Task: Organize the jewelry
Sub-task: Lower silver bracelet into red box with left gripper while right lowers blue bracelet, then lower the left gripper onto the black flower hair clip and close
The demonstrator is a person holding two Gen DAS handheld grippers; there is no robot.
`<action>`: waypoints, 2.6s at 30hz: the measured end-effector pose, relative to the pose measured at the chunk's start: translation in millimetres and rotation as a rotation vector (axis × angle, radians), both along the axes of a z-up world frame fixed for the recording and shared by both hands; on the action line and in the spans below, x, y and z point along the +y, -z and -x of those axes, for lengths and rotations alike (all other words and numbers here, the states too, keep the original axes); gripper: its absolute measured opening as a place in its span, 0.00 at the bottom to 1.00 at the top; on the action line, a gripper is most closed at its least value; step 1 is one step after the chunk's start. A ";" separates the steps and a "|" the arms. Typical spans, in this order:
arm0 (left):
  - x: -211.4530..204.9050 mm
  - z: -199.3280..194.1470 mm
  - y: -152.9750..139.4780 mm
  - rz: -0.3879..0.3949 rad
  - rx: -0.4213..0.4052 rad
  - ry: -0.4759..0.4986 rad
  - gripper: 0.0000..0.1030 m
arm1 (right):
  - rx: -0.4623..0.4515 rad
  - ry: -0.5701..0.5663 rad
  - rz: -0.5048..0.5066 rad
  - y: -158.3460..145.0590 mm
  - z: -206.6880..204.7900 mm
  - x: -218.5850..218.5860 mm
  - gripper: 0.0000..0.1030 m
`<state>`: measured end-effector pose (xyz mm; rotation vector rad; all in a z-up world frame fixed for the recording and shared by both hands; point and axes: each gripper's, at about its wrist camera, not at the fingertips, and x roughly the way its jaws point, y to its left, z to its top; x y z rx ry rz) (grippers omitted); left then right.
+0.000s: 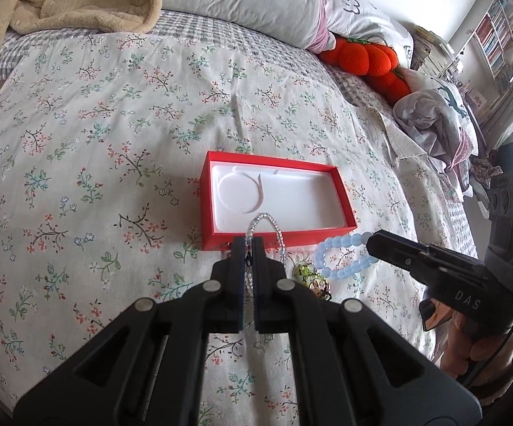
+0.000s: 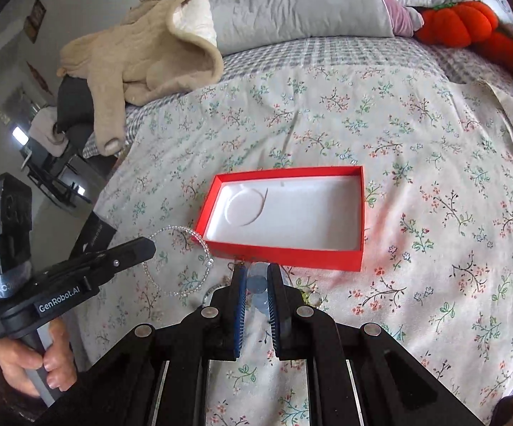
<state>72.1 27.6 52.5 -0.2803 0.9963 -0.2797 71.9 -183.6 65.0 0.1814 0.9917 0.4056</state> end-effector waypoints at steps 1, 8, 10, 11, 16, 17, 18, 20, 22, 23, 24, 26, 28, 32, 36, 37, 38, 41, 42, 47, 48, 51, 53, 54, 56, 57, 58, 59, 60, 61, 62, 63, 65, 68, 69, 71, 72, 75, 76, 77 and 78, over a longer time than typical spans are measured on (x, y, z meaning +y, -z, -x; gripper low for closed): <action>-1.0 -3.3 0.6 0.001 -0.005 -0.004 0.04 | -0.015 0.014 -0.002 -4.0 -2.0 -2.6 0.11; -7.6 -30.9 10.1 0.025 -0.031 -0.061 0.04 | -0.086 0.097 -0.031 -18.2 -21.3 -16.4 0.11; -10.9 -38.9 15.0 0.029 -0.035 -0.077 0.04 | -0.102 0.109 -0.032 -19.4 -26.0 -17.2 0.11; -12.3 -42.2 17.4 0.031 -0.036 -0.084 0.04 | -0.113 0.113 -0.029 -20.1 -28.1 -16.9 0.11; -23.4 -53.9 32.2 -0.010 -0.020 -0.098 0.04 | -0.126 0.121 -0.027 -14.2 -41.1 -14.6 0.11; -24.4 -55.2 34.8 -0.019 -0.015 -0.101 0.04 | -0.122 0.119 -0.029 -11.8 -43.5 -13.3 0.11; -25.3 -56.5 37.0 -0.032 -0.010 -0.105 0.04 | -0.117 0.110 -0.035 -9.1 -45.3 -11.6 0.11; -26.5 -58.6 40.0 -0.055 -0.006 -0.111 0.04 | -0.099 0.094 -0.069 -3.2 -48.9 -9.2 0.11; -27.5 -59.9 42.7 -0.074 -0.001 -0.111 0.04 | -0.084 0.090 -0.080 2.9 -52.9 -8.0 0.11; -27.5 -60.3 43.7 -0.081 -0.001 -0.111 0.04 | -0.079 0.096 -0.062 6.2 -54.8 -7.8 0.11; -28.3 -60.7 44.6 -0.090 -0.001 -0.109 0.04 | -0.074 0.103 -0.038 9.9 -57.0 -8.0 0.11; -29.4 -60.9 45.7 -0.107 -0.004 -0.107 0.04 | -0.062 0.116 -0.003 17.8 -60.5 -10.5 0.11; -31.0 -61.5 45.9 -0.117 -0.005 -0.105 0.04 | -0.055 0.132 0.030 24.3 -62.8 -13.5 0.11; -34.1 -61.8 44.8 -0.135 -0.016 -0.098 0.04 | -0.046 0.141 0.067 33.5 -65.7 -18.1 0.11; -38.4 -61.9 44.0 -0.148 -0.024 -0.079 0.04 | -0.035 0.133 0.083 37.7 -66.2 -18.3 0.12; -40.4 -61.5 43.1 -0.149 -0.025 -0.065 0.05 | -0.032 0.135 0.084 37.2 -65.9 -19.3 0.12; -41.9 -60.2 40.9 -0.154 -0.029 -0.058 0.06 | -0.031 0.141 0.084 35.6 -65.2 -20.9 0.12; -43.0 -55.1 29.9 -0.161 -0.046 -0.054 0.29 | -0.034 0.145 0.076 26.6 -59.6 -25.9 0.16; -41.8 -52.6 25.7 -0.154 -0.051 -0.055 0.35 | -0.038 0.140 0.080 23.5 -56.7 -26.4 0.18; -34.6 -41.5 15.1 -0.165 -0.017 -0.049 0.58 | -0.028 0.109 0.120 16.5 -36.7 -25.0 0.50; -33.4 -38.5 15.0 -0.182 -0.008 -0.044 0.62 | -0.035 0.107 0.132 16.0 -31.2 -24.8 0.68; -29.9 -28.4 17.5 -0.235 0.014 -0.020 0.70 | -0.014 0.078 0.177 19.7 -19.3 -22.7 0.70; -27.0 -22.3 21.9 -0.264 0.033 -0.003 0.76 | 0.013 0.069 0.192 25.6 -12.9 -24.4 0.70; -25.5 -19.6 24.8 -0.276 0.045 0.003 0.77 | 0.028 0.064 0.202 29.0 -10.3 -25.0 0.70; -22.1 -15.5 31.7 -0.290 0.081 0.017 0.77 | 0.050 0.056 0.219 35.1 -6.1 -26.6 0.70; -20.2 -13.6 35.0 -0.290 0.099 0.022 0.77 | 0.057 0.054 0.228 37.9 -3.4 -27.7 0.70; -18.6 -11.5 38.4 -0.290 0.117 0.025 0.77 | 0.066 0.055 0.239 40.4 -1.6 -28.4 0.70; -17.5 -9.7 42.1 -0.291 0.136 0.028 0.78 | 0.076 0.056 0.250 43.1 -0.2 -28.9 0.70; -16.6 -8.1 45.8 -0.293 0.154 0.032 0.78 | 0.085 0.056 0.259 45.6 1.0 -29.4 0.70; -16.0 -6.5 49.2 -0.294 0.170 0.038 0.78 | 0.093 0.056 0.267 48.2 2.4 -29.6 0.70; -16.1 -4.3 52.1 -0.294 0.182 0.046 0.78 | 0.101 0.056 0.276 51.0 3.4 -29.5 0.70; -16.3 -2.5 54.5 -0.296 0.191 0.057 0.78 | 0.110 0.054 0.285 53.5 4.6 -28.7 0.70; -18.2 1.5 58.2 -0.303 0.198 0.083 0.78 | 0.126 0.042 0.301 58.6 8.3 -26.2 0.71; -23.6 6.9 64.1 -0.317 0.205 0.136 0.78 | 0.147 0.014 0.325 65.7 14.6 -20.1 0.71; -25.8 8.1 66.4 -0.323 0.212 0.156 0.78 | 0.154 0.002 0.333 67.9 16.4 -17.7 0.71; -29.3 10.4 71.1 -0.329 0.226 0.191 0.78 | 0.167 -0.022 0.348 72.8 19.4 -13.0 0.71; -30.7 11.3 73.4 -0.329 0.234 0.205 0.78 | 0.173 -0.030 0.353 75.1 20.2 -11.5 0.71; -32.2 12.2 76.8 -0.318 0.251 0.227 0.78 | 0.192 -0.041 0.362 81.0 21.8 -8.6 0.71; -32.5 12.0 76.8 -0.311 0.253 0.230 0.77 | 0.195 -0.041 0.361 81.9 21.7 -8.4 0.71; -32.7 11.7 76.5 -0.303 0.253 0.233 0.75 | 0.196 -0.040 0.361 82.0 21.6 -7.9 0.71; -32.8 11.3 76.3 -0.297 0.254 0.236 0.71 | 0.196 -0.037 0.361 81.9 21.0 -7.9 0.71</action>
